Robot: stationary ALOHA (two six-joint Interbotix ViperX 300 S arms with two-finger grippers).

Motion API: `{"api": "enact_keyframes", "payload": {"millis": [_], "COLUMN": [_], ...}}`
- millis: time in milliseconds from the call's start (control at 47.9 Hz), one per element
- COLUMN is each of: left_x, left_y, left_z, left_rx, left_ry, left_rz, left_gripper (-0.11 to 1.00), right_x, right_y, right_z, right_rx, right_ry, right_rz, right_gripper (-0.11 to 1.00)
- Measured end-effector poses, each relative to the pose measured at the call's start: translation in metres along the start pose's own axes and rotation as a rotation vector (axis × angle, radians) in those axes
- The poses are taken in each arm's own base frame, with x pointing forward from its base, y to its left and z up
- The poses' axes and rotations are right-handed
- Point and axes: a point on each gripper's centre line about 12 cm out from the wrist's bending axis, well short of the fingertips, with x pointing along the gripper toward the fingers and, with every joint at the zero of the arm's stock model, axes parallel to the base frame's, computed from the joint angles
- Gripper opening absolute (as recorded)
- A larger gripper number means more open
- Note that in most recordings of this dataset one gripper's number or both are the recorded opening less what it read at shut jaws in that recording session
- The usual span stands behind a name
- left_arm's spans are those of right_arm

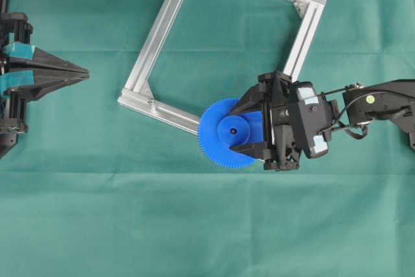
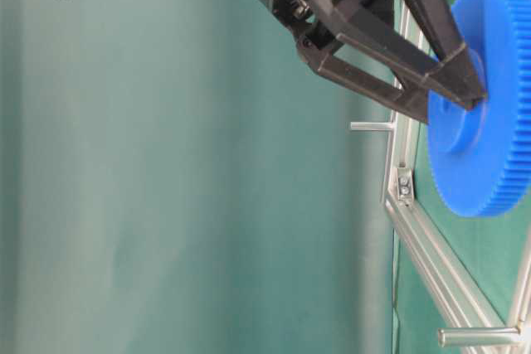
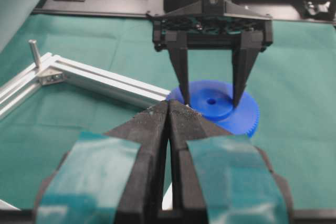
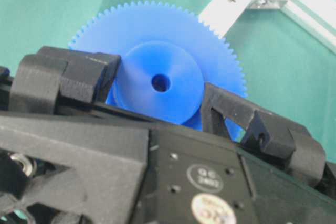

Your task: Find the location of the shaft and insert the gear.

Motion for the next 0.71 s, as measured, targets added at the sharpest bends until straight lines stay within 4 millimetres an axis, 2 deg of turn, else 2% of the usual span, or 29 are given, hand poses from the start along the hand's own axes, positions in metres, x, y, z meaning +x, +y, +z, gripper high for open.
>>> {"api": "enact_keyframes", "payload": {"millis": [396,709], "left_x": [0.0003,0.0002], "left_y": [0.0,0.0], "left_z": [-0.0003,-0.0009], "left_rx": [0.0,0.002], "left_ry": [0.002,0.003], "left_rz": [0.0,0.0], "left_gripper": [0.01,0.01], "right_x": [0.0,0.0052], "right_y": [-0.0018,-0.0046], "right_z": [-0.0018,-0.0032], "right_rx": [0.006,0.009], "right_ry": [0.02,0.111], "right_rz": [-0.013,-0.066], "right_gripper": [0.69,0.69]}}
